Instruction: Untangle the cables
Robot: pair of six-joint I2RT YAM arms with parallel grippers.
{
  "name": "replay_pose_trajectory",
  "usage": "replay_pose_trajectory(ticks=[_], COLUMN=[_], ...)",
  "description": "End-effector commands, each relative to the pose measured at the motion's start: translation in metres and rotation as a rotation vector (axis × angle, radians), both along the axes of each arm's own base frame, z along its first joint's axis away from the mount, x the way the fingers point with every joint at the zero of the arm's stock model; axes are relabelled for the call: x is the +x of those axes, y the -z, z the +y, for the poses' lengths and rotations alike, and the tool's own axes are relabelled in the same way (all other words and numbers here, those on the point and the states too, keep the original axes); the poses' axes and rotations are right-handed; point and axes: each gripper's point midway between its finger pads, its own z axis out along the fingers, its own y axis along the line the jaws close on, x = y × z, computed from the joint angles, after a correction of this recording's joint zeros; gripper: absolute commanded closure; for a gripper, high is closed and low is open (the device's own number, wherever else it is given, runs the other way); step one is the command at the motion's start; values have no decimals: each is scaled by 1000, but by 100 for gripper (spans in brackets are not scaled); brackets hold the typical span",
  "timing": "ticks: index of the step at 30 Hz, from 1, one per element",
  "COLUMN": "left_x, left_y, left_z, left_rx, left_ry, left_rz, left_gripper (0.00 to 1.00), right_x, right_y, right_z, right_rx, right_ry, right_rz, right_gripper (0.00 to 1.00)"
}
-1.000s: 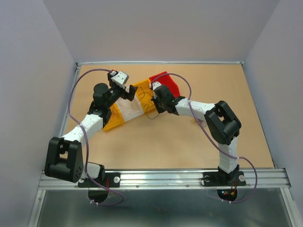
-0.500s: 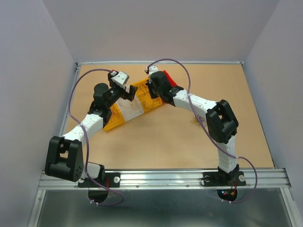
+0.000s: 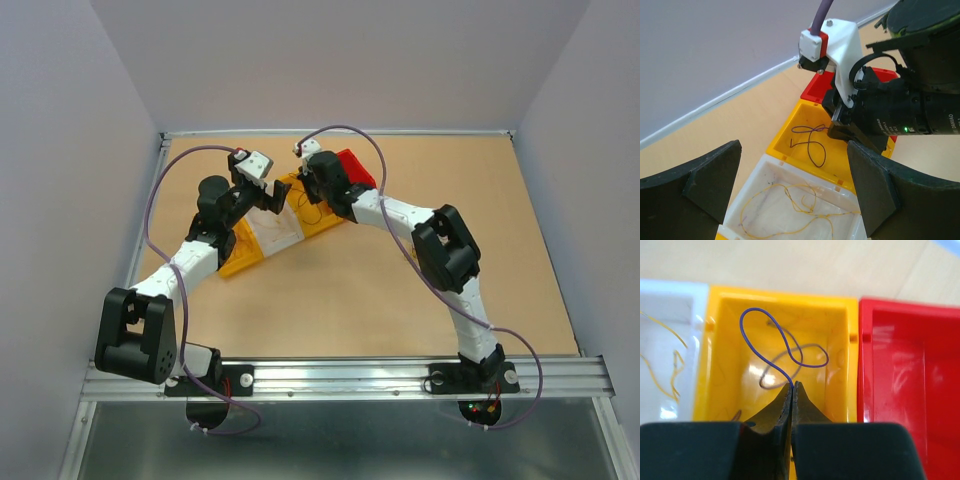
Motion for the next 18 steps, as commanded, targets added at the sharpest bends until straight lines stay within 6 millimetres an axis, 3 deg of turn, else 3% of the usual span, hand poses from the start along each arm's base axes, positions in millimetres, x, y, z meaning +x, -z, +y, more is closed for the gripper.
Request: replay_pose_trajectory(ticks=[1,5,13,18], left_x=[2,2,1,1], left_y=[-20,-20,-19,-20], left_z=[1,0,0,-1], left_rx=[-10,-9,-8,-9], left_ry=[3,4,7,10], left_rz=[-74,-73,-72,-73], left_gripper=[1,1,1,1], right_x=[11,11,9,6], right_y=[-58,-63,-47,-25], right_z=[24,32,35,15], right_rx=[120,132,103,136], right_ry=[-104,-158,-214,-158], right_rz=[-182,-209,-218,-132], right_gripper=[99,99,100,99])
